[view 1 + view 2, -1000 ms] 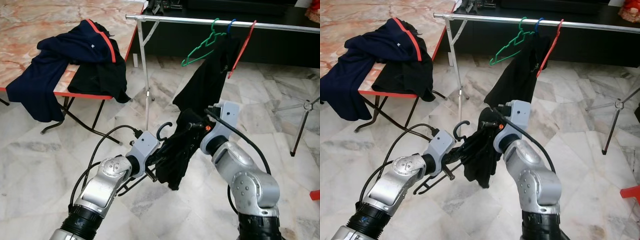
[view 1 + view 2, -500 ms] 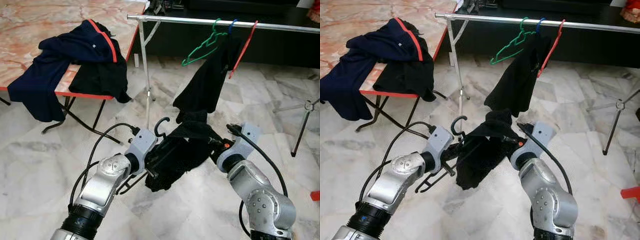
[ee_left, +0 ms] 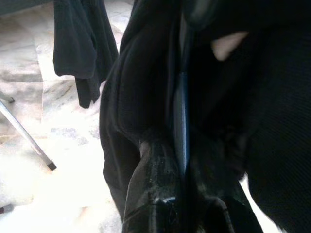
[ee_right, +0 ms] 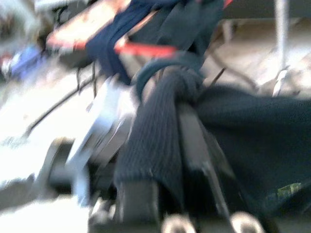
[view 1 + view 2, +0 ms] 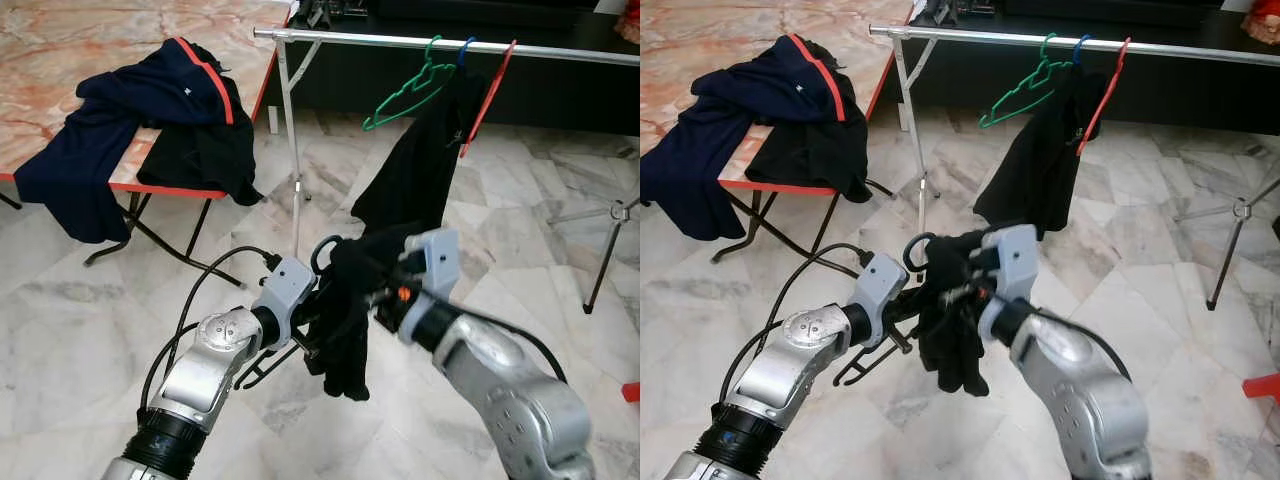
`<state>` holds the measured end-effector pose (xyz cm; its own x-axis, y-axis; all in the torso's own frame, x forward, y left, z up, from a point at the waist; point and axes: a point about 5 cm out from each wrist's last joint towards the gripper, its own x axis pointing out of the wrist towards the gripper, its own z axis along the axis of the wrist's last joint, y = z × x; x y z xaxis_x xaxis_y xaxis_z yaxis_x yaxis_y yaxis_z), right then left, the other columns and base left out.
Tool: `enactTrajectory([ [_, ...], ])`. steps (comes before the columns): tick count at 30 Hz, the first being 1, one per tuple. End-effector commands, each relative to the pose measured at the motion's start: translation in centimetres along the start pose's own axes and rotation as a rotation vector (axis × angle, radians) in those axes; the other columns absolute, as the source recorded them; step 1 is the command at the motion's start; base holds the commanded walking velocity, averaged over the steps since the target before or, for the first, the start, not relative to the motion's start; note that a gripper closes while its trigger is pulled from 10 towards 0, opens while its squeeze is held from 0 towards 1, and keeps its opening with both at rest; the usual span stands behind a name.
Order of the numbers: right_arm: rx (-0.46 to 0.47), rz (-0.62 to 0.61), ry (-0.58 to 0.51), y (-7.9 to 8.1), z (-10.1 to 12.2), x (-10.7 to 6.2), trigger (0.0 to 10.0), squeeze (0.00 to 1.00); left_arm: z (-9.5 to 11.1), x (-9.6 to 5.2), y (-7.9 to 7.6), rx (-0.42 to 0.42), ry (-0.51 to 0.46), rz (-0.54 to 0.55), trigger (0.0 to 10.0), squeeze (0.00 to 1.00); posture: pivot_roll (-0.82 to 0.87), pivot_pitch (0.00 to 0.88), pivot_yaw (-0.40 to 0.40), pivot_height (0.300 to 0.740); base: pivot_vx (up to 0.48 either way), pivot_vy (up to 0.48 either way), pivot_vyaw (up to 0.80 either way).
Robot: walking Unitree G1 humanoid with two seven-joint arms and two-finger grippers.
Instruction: Hang hanger
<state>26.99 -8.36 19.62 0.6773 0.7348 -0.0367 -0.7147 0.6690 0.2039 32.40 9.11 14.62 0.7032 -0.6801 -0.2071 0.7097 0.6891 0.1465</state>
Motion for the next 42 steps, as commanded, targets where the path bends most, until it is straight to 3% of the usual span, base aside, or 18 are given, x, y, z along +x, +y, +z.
enactTrajectory([
  [1, -0.041, 0.14, -0.054, 2.3, 0.9, -0.1, 10.0, 0.0, 0.4, 0.1, -0.3, 0.002, -0.021, -0.014, 10.0, 0.0, 0.0, 0.204, -0.024, 0.74, 0.0, 0.0, 0.0],
  [3, -0.055, 0.147, -0.047, 2.4, 0.8, -0.2, 10.0, 0.0, 0.4, 0.2, -0.4, 0.002, -0.022, -0.016, 10.0, 0.0, 0.0, 0.202, -0.022, 0.74, 0.0, 0.0, 0.0],
  [6, -0.076, 0.072, 0.0, 1.3, -0.1, -0.2, 10.0, 0.0, 0.5, 0.3, -0.5, 0.004, -0.024, -0.02, 10.0, 0.0, 0.0, 0.202, -0.023, 0.74, 0.0, 0.0, 0.0],
  [7, -0.074, -0.04, 0.042, -0.4, -0.9, -0.3, 10.0, 0.0, 0.5, 0.3, -0.4, 0.004, -0.025, -0.021, 10.0, 0.0, 0.0, 0.203, -0.022, 0.74, 0.0, 0.0, 0.0],
  [11, -0.008, -0.265, 0.018, -3.6, -0.7, -0.8, 10.0, 0.0, 0.4, 0.2, -0.4, 0.005, -0.025, -0.021, 10.0, 0.0, 0.0, 0.209, -0.024, 0.74, 0.0, 0.0, 0.0],
  [13, 0.018, -0.314, -0.009, -4.5, -0.3, -1.0, 10.0, 0.0, 0.4, 0.1, -0.4, 0.004, -0.024, -0.019, 10.0, 0.0, 0.0, 0.209, -0.024, 0.74, 0.0, 0.0, 0.0],
  [14, 0.01, -0.273, -0.006, -4.0, -0.3, -0.9, 10.0, 0.08, 0.3, 0.1, -0.4, 0.003, -0.023, -0.019, 10.0, 0.0, 0.0, 0.212, -0.025, 0.74, 0.0, 0.0, 0.0],
  [15, 0.007, -0.253, -0.001, -3.8, -0.3, -0.9, 10.0, 0.23, 0.3, 0.1, -0.4, 0.003, -0.023, -0.019, 10.0, 0.0, 0.0, 0.212, -0.025, 0.74, 0.0, 0.0, 0.0],
  [16, 0.005, -0.241, 0.003, -3.6, -0.4, -0.8, 10.0, 0.23, 0.3, 0.1, -0.4, 0.003, -0.023, -0.019, 10.0, 0.0, 0.0, 0.212, -0.025, 0.74, 0.0, 0.0, 0.0],
  [17, -0.005, -0.212, 0.026, -3.1, -0.8, -0.7, 10.0, 1.0, 0.4, 0.1, -0.4, 0.003, -0.024, -0.018, 10.0, 0.0, 0.01, 0.216, -0.028, 0.74, 0.0, 0.0, 0.0],
  [20, -0.032, -0.166, 0.078, -2.4, -2.0, -0.9, 10.0, 1.0, 0.5, 0.0, -0.2, 0.005, -0.028, -0.012, 10.0, 0.0, 0.01, 0.22, -0.026, 0.74, 0.0, 0.0, 0.0],
  [24, -0.038, -0.178, 0.095, -2.6, -2.1, -1.3, 10.0, 1.0, 0.5, -0.2, 0.3, 0.005, -0.029, -0.004, 10.0, 0.0, -0.01, 0.223, -0.025, 0.74, 0.0, 0.0, 0.0],
  [30, -0.094, -0.228, 0.212, -3.5, -3.8, -2.6, 10.0, 1.0, 0.3, -0.1, 0.4, 0.006, -0.019, 0.006, 10.0, 0.0, -0.01, 0.224, -0.029, 0.74, 0.0, 0.0, 0.0],
  [42, -0.072, -0.229, 0.298, -3.2, -5.8, -4.6, 10.0, 1.0, 0.0, 0.2, 0.2, -0.005, -0.016, 0.015, 10.0, 0.0, -0.02, 0.215, -0.031, 0.74, 0.0, 0.0, 0.0],
])
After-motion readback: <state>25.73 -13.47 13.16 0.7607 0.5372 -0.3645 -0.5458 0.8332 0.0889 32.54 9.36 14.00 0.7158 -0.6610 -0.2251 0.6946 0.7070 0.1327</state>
